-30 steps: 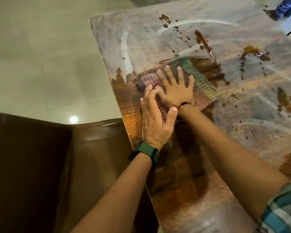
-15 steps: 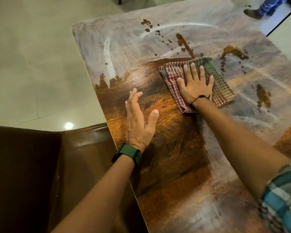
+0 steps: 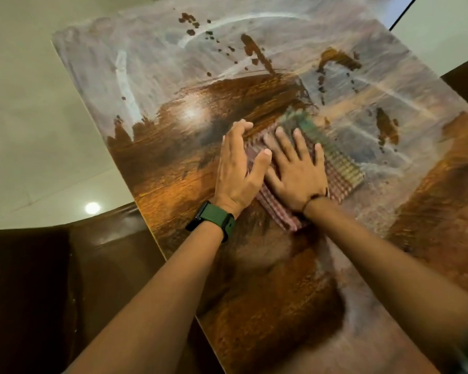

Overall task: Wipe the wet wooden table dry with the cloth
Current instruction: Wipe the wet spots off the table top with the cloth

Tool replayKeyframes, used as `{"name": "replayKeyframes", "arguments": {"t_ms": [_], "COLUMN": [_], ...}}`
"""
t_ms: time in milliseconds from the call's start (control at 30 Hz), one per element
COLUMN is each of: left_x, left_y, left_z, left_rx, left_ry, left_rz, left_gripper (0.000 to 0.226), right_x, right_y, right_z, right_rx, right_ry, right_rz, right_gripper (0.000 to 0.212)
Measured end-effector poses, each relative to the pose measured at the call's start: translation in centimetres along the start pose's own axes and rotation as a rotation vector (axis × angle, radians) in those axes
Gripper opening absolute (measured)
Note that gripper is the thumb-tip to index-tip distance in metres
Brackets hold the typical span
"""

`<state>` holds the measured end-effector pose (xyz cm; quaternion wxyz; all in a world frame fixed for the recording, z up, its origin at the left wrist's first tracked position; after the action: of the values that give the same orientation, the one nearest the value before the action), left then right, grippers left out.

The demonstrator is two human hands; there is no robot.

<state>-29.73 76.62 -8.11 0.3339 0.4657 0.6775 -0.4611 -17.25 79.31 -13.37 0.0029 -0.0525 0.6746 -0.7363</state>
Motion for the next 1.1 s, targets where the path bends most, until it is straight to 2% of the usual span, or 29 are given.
{"name": "replayKeyframes", "arguments": {"t_ms": [133,267,367,533,667,833,967,1100], "left_x": [-0.1,0.3,-0.6,-1.2,-2.5,-3.0,-3.3,-2.9], "left_y": [1.0,0.5,0.8,2.0,3.4,6.5,7.8,7.1], "left_z": [0.8,0.8,0.6,0.7,0.6,1.2,2.7,2.1], "left_rx": [0.016,-0.015,0.019,0.118,0.074,0.061,0.089,0.045], "left_ry": [0.069,0.063,0.104,0.093,0.067,-0.007,0.053,0.069], "left_rz": [-0.022,-0.057,-0.110,-0.074,0.051,0.198,0.164,0.122], "left_gripper": [0.050,0.051,0.049,0.050,0.051,0.049,0.049,0.047], "right_x": [-2.9,-2.8,-2.8,-4.5,-5.3,-7.1,-10.7,-10.9], "right_y": [-0.7,-0.7,-0.9,-0.5,0.6,-0.2,-0.8,-1.1], "right_z": [-10.0,-12.0,-7.2,7.9,14.8,8.6,-0.1,-2.1], "right_rx": [0.023,0.039,0.016,0.015,-0.014,-0.027,0.007,0.024], "right_ry": [0.161,0.214,0.193,0.202,0.177,0.272,0.424,0.455], "right_rz": [-0.023,-0.055,-0.051,-0.019,0.004,-0.025,-0.065,-0.064], "right_gripper": [0.061,0.062,0.066,0.069,0.065,0.065,0.061,0.060]}}
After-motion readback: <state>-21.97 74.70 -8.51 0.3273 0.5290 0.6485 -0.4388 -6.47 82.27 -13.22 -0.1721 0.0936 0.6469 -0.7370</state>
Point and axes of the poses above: each hand's wrist, its own z-axis away from the middle knuckle, its own y-axis out of the palm, x = y × z, the point moved 10 cm from there along -z, towards the middle knuckle, and after that the axes turned 13 degrees about y, right-handed, at the moved point
